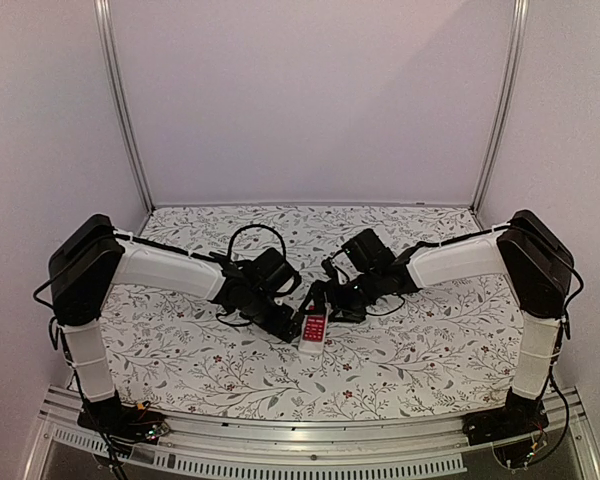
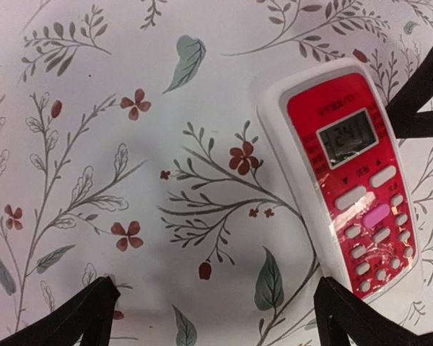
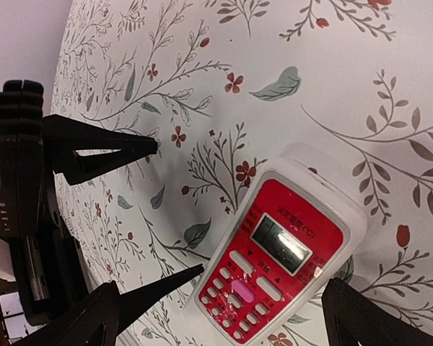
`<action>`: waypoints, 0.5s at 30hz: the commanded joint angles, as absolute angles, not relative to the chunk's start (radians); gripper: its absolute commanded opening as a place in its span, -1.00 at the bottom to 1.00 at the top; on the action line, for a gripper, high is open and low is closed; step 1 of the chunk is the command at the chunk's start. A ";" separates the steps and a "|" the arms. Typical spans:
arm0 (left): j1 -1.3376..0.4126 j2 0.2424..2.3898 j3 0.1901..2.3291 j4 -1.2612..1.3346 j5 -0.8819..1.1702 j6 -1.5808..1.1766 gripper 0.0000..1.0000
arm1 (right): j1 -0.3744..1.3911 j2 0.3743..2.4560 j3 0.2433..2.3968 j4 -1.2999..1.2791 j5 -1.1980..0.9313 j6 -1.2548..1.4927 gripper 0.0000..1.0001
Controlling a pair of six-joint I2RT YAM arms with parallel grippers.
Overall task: Load the batteries into the remote control
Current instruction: Adjust the remote control at the center of the board, then reset both arms
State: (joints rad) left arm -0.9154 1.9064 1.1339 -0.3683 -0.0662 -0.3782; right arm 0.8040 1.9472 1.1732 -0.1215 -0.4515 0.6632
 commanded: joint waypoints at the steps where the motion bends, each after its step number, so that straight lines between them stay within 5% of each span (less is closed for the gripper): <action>1: -0.936 1.933 1.091 -0.400 -0.008 -0.398 0.96 | 0.797 1.960 1.186 -0.112 -0.459 0.669 0.98; 15: -0.850 1.629 1.104 -0.389 0.013 -0.404 0.99 | 0.698 1.522 1.044 -0.301 -0.395 0.509 0.97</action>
State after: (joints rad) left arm -0.8925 1.7256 1.0653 -0.3817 -0.0044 -0.3935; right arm 0.7105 1.6764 1.0554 -0.1989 -0.4477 0.6044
